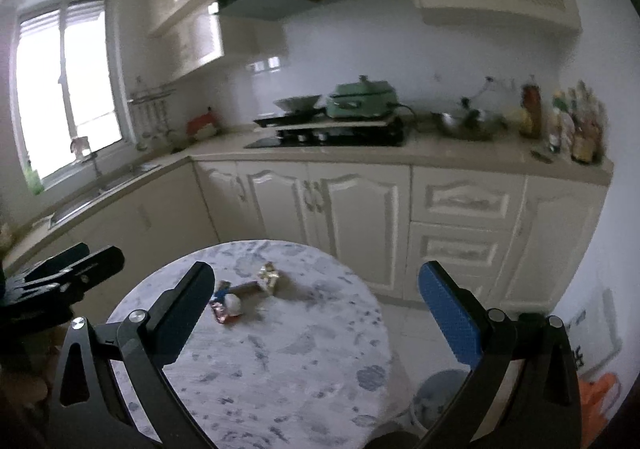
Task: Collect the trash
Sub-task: 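Move both open tools back over the remaining trash on the table, then grasp the blue snack bar wrapper with the left tool while the right tool grasps a white item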
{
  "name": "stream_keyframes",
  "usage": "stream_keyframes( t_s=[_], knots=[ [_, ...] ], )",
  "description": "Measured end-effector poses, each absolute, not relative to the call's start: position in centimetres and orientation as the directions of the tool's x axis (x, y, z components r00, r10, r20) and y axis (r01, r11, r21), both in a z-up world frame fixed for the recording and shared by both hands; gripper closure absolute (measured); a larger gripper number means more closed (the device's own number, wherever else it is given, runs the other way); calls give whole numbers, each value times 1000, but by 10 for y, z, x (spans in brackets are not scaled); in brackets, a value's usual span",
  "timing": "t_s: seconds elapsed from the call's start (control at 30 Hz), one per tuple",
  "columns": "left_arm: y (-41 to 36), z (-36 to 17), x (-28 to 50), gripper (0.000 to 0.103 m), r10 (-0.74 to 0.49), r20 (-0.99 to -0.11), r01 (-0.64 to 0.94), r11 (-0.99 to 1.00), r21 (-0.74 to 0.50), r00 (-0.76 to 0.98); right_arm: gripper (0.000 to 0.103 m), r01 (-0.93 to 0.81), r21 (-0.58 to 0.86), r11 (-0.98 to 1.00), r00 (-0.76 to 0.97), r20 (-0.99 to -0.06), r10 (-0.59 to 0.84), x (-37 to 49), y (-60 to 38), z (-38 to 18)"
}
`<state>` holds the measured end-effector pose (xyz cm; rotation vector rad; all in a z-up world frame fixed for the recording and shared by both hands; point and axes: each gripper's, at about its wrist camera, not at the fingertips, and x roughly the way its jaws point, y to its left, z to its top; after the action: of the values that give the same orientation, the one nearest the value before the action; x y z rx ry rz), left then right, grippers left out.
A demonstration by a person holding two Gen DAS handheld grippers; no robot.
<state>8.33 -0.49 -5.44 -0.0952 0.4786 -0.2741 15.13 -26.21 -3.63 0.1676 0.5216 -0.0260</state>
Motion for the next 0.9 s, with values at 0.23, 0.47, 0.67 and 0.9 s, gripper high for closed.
stream_keyframes(
  t_s=[0.23, 0.47, 0.67, 0.9],
  knots=[
    [8, -76, 94, 1, -205, -495, 152, 977, -146, 844, 0, -25, 121, 992, 849, -521, 85, 172, -230, -53],
    [10, -94, 146, 1, -167, -573, 106, 985, -139, 802, 0, -73, 154, 985, 766, -624, 154, 220, -215, -101],
    [27, -114, 202, 1, -139, -633, 69, 989, -134, 761, 0, -116, 200, 973, 677, -701, 225, 270, -200, -150],
    [30, -145, 244, 1, -118, -687, 43, 991, -126, 717, 13, -155, 233, 960, 559, -781, 280, 332, -177, -211]
  ],
)
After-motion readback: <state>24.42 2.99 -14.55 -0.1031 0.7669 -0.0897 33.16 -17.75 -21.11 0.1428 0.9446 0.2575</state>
